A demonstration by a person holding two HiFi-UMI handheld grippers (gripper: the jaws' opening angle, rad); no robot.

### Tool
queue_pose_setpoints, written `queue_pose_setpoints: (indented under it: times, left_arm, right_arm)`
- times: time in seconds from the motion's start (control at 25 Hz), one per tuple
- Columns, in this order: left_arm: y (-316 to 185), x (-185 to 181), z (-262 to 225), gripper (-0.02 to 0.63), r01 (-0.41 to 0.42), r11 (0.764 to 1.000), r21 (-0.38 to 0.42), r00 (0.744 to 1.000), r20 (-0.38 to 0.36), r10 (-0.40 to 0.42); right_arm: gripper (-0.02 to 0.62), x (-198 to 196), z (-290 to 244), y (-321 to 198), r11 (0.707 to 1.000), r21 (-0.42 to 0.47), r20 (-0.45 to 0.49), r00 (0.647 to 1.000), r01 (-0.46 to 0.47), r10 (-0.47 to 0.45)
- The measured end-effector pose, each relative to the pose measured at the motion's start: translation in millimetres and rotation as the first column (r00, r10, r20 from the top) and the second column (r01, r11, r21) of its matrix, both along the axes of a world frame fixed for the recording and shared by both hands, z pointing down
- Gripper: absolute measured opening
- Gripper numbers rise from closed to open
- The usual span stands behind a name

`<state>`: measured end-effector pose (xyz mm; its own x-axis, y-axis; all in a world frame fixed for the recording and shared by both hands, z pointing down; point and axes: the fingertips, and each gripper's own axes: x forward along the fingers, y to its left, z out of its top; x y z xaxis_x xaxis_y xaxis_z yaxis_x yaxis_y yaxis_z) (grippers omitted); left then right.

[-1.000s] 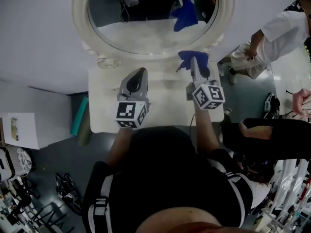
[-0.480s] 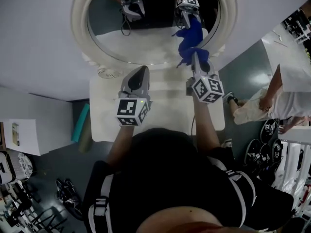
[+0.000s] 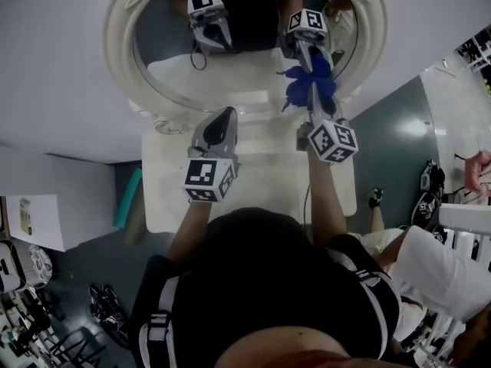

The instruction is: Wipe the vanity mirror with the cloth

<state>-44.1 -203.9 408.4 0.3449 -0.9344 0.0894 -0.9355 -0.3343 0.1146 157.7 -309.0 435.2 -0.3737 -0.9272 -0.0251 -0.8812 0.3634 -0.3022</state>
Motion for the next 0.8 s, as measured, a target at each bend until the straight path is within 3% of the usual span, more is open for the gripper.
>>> queue_pose_setpoints:
  times: [0.36,0.8]
  left_arm:
    - [-0.2,2.5,-10.8,0.008,-0.004,1.000,0.004,1.000,-0.014,0.004]
    - [-4.1,8.9,-16.7,0.008,-0.034,0.999,0.018,0.999,-0.039,0.034]
  right_arm:
    - [0.034,2.6,-29.0,10.0,0.999,0.036,0.034,0.999,0.028,-0.029]
    - [0.033,4.0,-67.1,5.1,0.992,0.120,-0.008,0.999,0.045,-0.044]
